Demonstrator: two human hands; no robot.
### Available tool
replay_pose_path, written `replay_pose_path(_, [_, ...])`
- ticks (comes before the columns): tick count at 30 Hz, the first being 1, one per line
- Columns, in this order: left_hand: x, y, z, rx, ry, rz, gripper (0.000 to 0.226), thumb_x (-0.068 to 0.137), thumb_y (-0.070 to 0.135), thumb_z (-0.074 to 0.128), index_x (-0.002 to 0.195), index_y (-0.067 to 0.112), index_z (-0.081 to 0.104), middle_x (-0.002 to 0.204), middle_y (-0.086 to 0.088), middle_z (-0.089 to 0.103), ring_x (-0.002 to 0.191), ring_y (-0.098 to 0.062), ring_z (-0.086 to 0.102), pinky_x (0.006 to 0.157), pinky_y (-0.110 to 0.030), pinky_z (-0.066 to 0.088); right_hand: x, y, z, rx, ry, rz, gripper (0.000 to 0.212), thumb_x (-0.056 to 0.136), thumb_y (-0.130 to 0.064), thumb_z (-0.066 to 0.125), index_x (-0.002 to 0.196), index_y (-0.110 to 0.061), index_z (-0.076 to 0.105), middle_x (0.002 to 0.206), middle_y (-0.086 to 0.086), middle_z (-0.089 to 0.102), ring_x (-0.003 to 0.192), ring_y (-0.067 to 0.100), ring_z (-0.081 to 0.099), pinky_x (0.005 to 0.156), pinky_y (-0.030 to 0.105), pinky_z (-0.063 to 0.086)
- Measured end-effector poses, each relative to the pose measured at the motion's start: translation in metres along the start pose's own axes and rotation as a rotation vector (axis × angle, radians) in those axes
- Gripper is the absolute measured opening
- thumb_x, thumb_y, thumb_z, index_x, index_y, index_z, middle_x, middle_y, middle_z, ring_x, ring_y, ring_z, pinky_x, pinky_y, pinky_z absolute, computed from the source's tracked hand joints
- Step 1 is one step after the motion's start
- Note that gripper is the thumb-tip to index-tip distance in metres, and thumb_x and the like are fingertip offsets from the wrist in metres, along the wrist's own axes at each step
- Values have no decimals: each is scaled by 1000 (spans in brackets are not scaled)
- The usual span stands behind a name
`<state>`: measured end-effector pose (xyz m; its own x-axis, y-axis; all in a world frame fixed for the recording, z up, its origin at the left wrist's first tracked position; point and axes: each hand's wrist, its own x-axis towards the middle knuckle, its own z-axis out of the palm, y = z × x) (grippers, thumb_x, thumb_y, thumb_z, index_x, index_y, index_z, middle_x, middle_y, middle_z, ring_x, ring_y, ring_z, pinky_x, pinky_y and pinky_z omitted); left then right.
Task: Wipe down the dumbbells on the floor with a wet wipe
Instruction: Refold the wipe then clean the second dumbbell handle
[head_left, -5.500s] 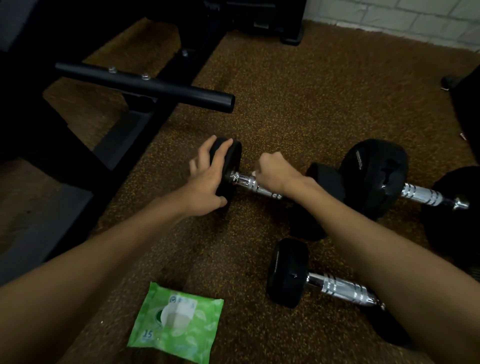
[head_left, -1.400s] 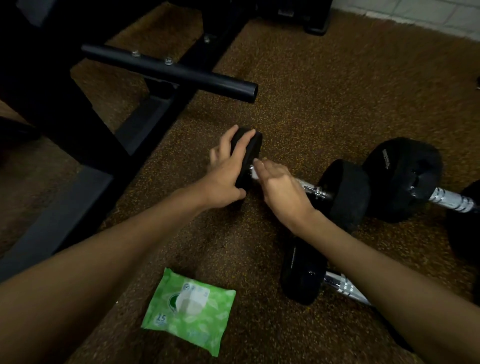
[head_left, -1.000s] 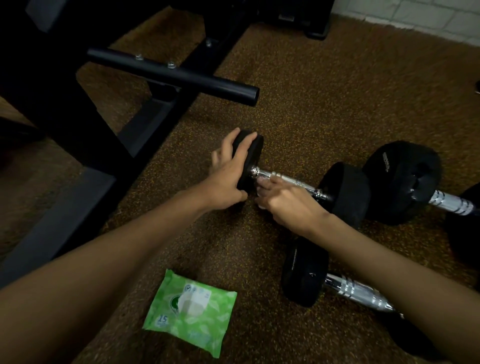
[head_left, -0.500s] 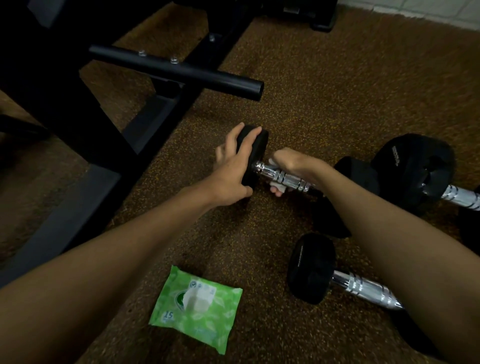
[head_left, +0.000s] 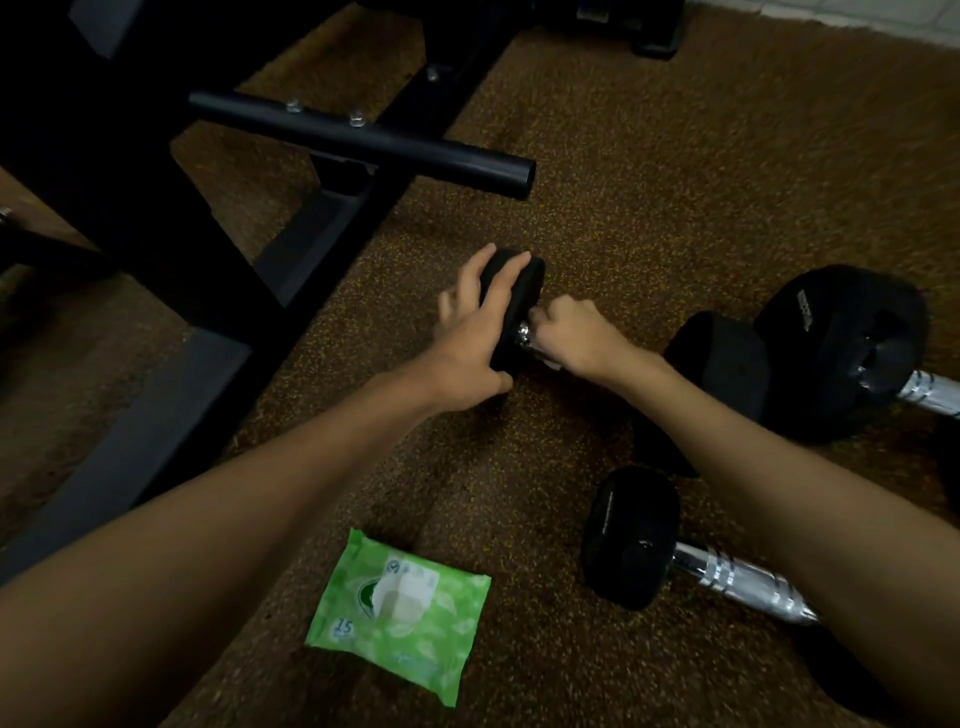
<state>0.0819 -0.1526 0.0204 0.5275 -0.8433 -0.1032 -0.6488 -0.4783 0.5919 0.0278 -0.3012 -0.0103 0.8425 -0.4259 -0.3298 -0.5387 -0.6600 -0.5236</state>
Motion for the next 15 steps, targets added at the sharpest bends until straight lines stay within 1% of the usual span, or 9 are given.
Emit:
replay_pose_path(3, [-2, 0, 0, 9, -3, 3, 115, 68, 2, 74, 149, 38, -1, 153, 6, -17, 138, -33, 6, 109, -45, 23, -29, 12, 3, -82, 43, -249, 24, 96, -24, 44, 113, -11, 55, 110, 14, 62, 100, 29, 61, 86, 44, 50])
replay_pose_path(5, [-2, 1, 0, 6, -4, -2, 116, 68, 2, 74, 149, 38, -1, 153, 6, -18, 138, -33, 5, 109, -45, 22, -38, 22, -6, -77, 16, -324, 30, 95, -21, 51, 123, -14, 55, 111, 8, 64, 102, 21, 60, 90, 36, 48])
replay_pose_path(6, [-2, 1, 0, 8, -2, -2, 116, 68, 2, 74, 148, 38, -1, 153, 6, -18, 138, -33, 5, 109, -46, 22, -38, 23, -12, -39, 5, -298, 27, 94, -24, 54, 120, -15, 58, 105, 4, 66, 97, 17, 61, 86, 26, 48])
replay_pose_path(8, [-3, 0, 0, 6, 2, 0, 116, 68, 2, 74, 149, 38, -1, 153, 6, -17, 138, -33, 5, 109, -46, 22, -32, 21, -20, 36, -10, -186, 18, 94, -31, 54, 97, -17, 66, 80, -2, 64, 77, 12, 60, 63, 9, 41])
replay_pose_path(9, [-2, 0, 0, 2, 3, 1, 116, 68, 2, 74, 149, 38, -1, 154, 6, -17, 138, -33, 5, 109, -46, 22, -27, 17, -22, 54, 2, -134, 25, 94, -35, 52, 84, -16, 65, 70, -3, 59, 68, 13, 56, 55, 9, 38])
replay_pose_path(10, [-2, 0, 1, -1, 3, 0, 116, 68, 2, 75, 149, 38, 0, 153, 6, -17, 138, -33, 5, 109, -46, 22, -23, 14, -22, 60, 24, -89, 33, 95, -37, 50, 74, -15, 62, 64, -1, 55, 65, 15, 54, 54, 15, 39])
replay_pose_path(12, [-2, 0, 0, 2, 4, -4, 116, 67, 2, 75, 149, 38, 0, 154, 6, -17, 138, -33, 6, 109, -47, 22, -20, 3, -15, 62, 62, -41, 36, 97, -38, 44, 71, -17, 59, 72, 6, 59, 75, 25, 59, 64, 29, 44])
replay_pose_path(14, [-1, 0, 0, 3, 2, -1, 116, 67, 2, 75, 149, 37, 0, 154, 5, -16, 137, -34, 7, 109, -46, 23, -26, -3, 0, -91, 121, -71, 31, 99, -32, 39, 98, -10, 61, 98, 17, 64, 93, 36, 61, 79, 39, 48])
replay_pose_path(15, [-1, -1, 0, 1, 1, 3, 116, 67, 2, 75, 149, 37, 0, 154, 5, -16, 137, -34, 7, 108, -46, 24, -30, -3, 9, -246, 165, -131, 32, 98, -27, 39, 115, -5, 56, 109, 20, 62, 100, 38, 60, 85, 42, 46])
